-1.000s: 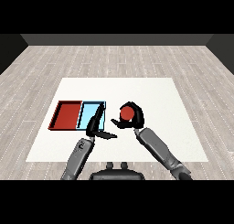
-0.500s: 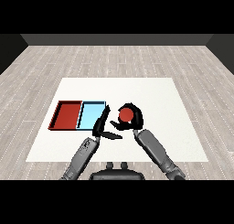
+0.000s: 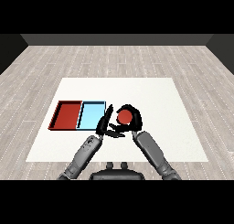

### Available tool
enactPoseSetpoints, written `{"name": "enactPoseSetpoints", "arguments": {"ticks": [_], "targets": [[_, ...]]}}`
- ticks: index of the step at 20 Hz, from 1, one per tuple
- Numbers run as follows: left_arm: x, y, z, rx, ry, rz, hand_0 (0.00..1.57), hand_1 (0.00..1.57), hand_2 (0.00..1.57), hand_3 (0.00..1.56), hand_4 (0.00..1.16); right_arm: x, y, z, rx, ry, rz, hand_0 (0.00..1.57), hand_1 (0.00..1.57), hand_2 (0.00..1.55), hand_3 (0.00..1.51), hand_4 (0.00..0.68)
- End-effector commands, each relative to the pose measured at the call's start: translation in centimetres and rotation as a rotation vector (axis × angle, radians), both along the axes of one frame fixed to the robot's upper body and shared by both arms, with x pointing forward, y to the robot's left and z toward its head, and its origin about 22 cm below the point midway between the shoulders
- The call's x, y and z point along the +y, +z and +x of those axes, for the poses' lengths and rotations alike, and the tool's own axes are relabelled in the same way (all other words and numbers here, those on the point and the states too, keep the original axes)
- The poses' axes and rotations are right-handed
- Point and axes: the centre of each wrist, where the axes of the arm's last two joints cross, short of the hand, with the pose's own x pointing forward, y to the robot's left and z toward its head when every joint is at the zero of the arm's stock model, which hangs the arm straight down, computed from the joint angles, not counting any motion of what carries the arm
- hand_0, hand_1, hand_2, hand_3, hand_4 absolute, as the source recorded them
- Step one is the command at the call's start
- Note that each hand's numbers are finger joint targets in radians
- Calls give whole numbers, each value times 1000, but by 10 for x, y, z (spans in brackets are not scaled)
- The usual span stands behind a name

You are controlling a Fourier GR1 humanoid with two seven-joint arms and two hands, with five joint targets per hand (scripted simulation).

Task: Pick the red can and put it in the red box

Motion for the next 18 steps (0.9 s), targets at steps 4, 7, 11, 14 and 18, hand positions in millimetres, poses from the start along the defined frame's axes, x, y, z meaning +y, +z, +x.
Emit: {"name": "enactPoseSetpoints", "arguments": {"ticks": [4, 7, 11, 14, 18], "targets": [[-15, 1, -11, 21, -41, -30, 0, 0, 0, 0, 0, 14, 5, 1, 1, 46, 64, 1469, 1469, 1432, 1399, 644], [-14, -4, 1, 7, -32, -28, 0, 0, 0, 0, 0, 6, 11, -12, 16, 46, 60, 1507, 1507, 1452, 1411, 654], [-18, -11, 1, 32, -57, -51, 0, 0, 0, 0, 0, 25, 5, -6, 10, 66, 93, 1507, 1507, 1450, 1417, 652], [-11, -3, -13, 32, -54, -28, 0, 0, 0, 0, 0, 39, 2, 3, 9, 60, 65, 1532, 1532, 1462, 1417, 658], [-15, -6, 1, 18, -64, -37, 0, 0, 0, 0, 0, 22, -10, -4, 27, 71, 56, 1520, 1520, 1459, 1405, 646]]}}
